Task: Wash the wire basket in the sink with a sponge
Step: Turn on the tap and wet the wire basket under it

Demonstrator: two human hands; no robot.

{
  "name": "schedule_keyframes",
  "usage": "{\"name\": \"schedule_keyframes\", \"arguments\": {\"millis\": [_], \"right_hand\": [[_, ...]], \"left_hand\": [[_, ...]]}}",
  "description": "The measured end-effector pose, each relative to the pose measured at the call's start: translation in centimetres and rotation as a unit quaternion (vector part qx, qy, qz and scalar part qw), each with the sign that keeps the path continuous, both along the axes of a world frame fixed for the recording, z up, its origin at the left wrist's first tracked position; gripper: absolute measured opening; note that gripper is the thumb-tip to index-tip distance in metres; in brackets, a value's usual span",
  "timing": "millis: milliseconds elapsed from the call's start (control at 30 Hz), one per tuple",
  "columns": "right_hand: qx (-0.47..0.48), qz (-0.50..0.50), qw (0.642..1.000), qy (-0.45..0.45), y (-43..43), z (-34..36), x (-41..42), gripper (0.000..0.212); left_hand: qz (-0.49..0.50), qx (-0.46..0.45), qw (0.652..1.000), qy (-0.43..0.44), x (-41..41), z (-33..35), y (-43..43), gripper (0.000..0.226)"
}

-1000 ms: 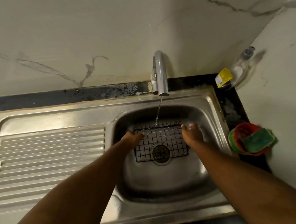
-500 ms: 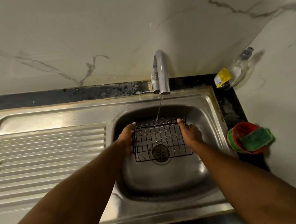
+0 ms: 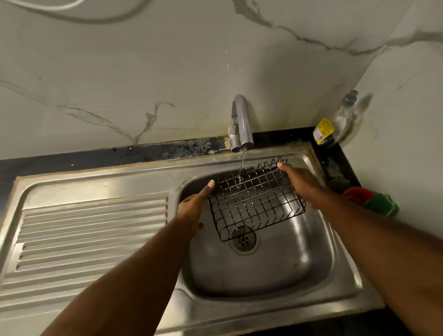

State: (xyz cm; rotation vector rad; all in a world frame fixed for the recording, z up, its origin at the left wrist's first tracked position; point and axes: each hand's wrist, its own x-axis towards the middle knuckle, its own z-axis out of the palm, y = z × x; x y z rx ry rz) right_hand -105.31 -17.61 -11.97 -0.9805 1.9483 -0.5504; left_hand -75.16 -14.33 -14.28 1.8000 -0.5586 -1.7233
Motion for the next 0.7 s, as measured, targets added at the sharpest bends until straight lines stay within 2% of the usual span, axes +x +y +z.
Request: {"name": "schedule_keyframes", "arguments": {"millis": [67, 200, 300, 400, 500, 600, 700], "right_hand": [[0.014, 0.001, 1.0, -0.016, 0.1, 0.2, -0.6, 0.064], [0.0, -0.017, 0.999, -0.042, 0.4, 0.6, -0.1, 0.067], [-0.003, -0.007, 1.0, 0.026, -0.1, 0.8, 1.3, 0.069], [-0.011, -0.001, 0.989, 0.15, -0.7, 0.3, 3.0, 0.074], [-0.086, 0.017, 0.952, 0.295, 0.3, 0.4, 6.0, 0.077], [-0.112, 0.085, 0.928, 0.345, 1.1, 0.4, 9.6, 0.093], [-0.18, 0.228, 0.896, 0.335, 2.5, 0.8, 13.7, 0.085]], "left_hand": [[-0.034, -0.001, 0.998, 0.045, -0.2, 0.6, -0.1, 0.094], [-0.031, -0.006, 0.994, 0.109, -0.7, 1.9, -0.2, 0.059], [-0.044, -0.035, 0.99, 0.132, -0.7, 2.2, -0.3, 0.036], [-0.061, -0.064, 0.988, 0.129, -1.1, 2.3, -0.2, 0.037], [-0.05, -0.049, 0.988, 0.141, -1.7, 2.5, -0.2, 0.032], [-0.03, -0.048, 0.988, 0.142, -2.3, 2.9, -0.4, 0.026], [-0.012, -0.042, 0.99, 0.134, -2.2, 2.5, -1.0, 0.046]]}}
